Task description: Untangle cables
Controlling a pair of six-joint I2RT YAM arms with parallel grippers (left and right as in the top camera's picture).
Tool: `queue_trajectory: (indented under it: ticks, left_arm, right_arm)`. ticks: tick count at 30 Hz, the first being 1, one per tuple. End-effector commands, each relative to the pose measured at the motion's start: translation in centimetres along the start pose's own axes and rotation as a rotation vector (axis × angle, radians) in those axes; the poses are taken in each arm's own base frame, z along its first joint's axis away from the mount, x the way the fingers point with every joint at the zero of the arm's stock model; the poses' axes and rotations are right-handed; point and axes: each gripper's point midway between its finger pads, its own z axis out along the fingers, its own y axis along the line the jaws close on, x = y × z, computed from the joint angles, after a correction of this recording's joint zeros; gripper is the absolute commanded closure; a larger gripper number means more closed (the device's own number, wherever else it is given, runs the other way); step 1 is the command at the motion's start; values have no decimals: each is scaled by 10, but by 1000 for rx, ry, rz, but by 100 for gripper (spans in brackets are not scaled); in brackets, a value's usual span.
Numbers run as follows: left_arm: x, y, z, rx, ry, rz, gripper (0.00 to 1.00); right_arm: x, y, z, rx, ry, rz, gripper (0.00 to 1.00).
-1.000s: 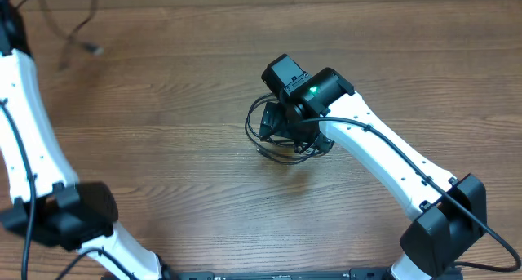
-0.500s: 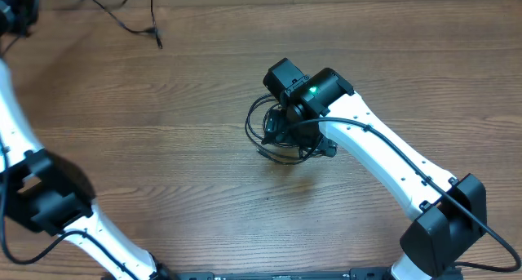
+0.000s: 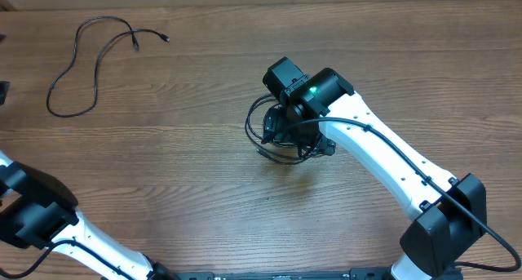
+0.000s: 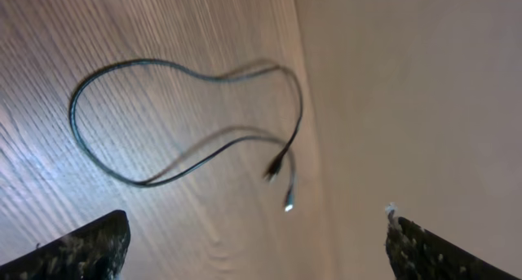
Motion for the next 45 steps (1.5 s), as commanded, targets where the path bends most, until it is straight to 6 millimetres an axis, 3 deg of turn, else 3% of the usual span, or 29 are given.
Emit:
queue_trajectory:
  ticks: [1,3,8,11,16,19,23,27,30,36,42,45]
  left_arm:
    - [24,-4,21,-58,32,225,1]
    - [33,3,31,-145,21,276,0]
    - [41,48,46,-534,-114,373,0]
    - [49,62,58,-627,-147,421,0]
    - [72,78,88,-588,-77,413,0]
    - [74,95,96,-596,-57,397,0]
    - [70,121,102,-635,-37,370,0]
    - [68,132,109,-641,-23,355,0]
    - [72,138,120,-634,6,349,0]
    - [85,164,149,-651,75,340,0]
    - [70,170,157,-628,47,345,0]
    - [63,170,157,-615,28,339,17]
  right_arm:
    - [1,1,0,-1,-3,-10,0]
    - [-2,2,0,-1,-15,-9,0]
    - [-9,-3,0,26,-54,-8,0]
    - [-11,-5,0,37,-65,-8,0]
    - [-17,-13,-1,68,-86,-36,0]
    - [-30,-29,-1,96,-93,-43,0]
    - [-61,-89,-3,146,-61,127,0]
    - [-75,-124,-4,134,-28,256,0]
    - [-78,-130,-3,70,14,317,0]
    - [-107,-140,-4,20,-64,376,0]
    - [-125,-133,-6,-21,-131,374,0]
    - [-128,-132,-6,-30,-145,374,0]
